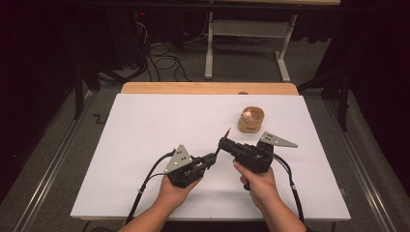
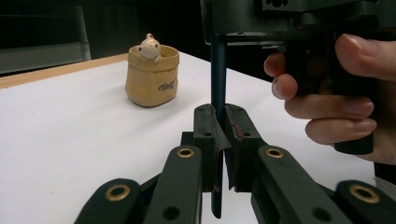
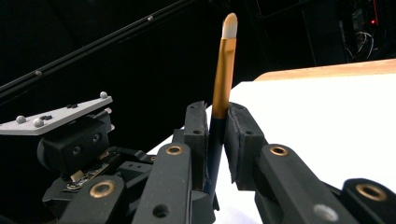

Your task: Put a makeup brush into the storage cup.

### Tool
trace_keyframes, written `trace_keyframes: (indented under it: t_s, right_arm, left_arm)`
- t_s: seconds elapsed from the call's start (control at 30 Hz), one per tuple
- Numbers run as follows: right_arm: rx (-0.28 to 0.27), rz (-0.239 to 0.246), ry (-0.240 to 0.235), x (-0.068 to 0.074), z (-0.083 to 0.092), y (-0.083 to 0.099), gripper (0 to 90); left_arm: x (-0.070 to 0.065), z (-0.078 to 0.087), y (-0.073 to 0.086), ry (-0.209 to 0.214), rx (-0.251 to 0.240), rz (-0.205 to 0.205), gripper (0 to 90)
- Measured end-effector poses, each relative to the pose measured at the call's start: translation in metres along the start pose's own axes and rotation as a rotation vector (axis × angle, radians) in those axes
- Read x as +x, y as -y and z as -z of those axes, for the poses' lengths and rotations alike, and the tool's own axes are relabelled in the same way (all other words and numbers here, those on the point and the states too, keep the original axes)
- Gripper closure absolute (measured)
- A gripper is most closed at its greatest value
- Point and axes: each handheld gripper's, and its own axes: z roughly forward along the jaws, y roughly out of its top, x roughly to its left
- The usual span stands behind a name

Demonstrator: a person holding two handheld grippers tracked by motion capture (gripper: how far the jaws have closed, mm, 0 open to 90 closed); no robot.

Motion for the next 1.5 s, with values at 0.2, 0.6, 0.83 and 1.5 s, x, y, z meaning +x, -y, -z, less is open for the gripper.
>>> trace_keyframes:
  t_s: [0.2,0.6,0.83,1.5]
  right_arm:
    - [0.0,-0.002,-0.002,0.0003,0.0001,0.0,83.3]
    - [0.002,-0.006,-0.004,0.0002,0.0004,-0.0002,84.5]
    - [0.004,0.002,0.002,0.0003,0.0003,0.0,84.6]
    - [0.007,0.081,0.051,0.0012,0.004,-0.0018,84.6]
  left_arm:
    - [-0.0001,0.0,0.0,0.001,0.0,-0.001,83.9]
    - [0.0002,-0.0002,0.0001,0.004,0.001,-0.002,83.9]
    - [0.0003,-0.0005,0.0002,0.003,0.006,0.002,83.7]
    - [0.0035,0.0018,-0.0076,-0.018,0.032,-0.003,55.1]
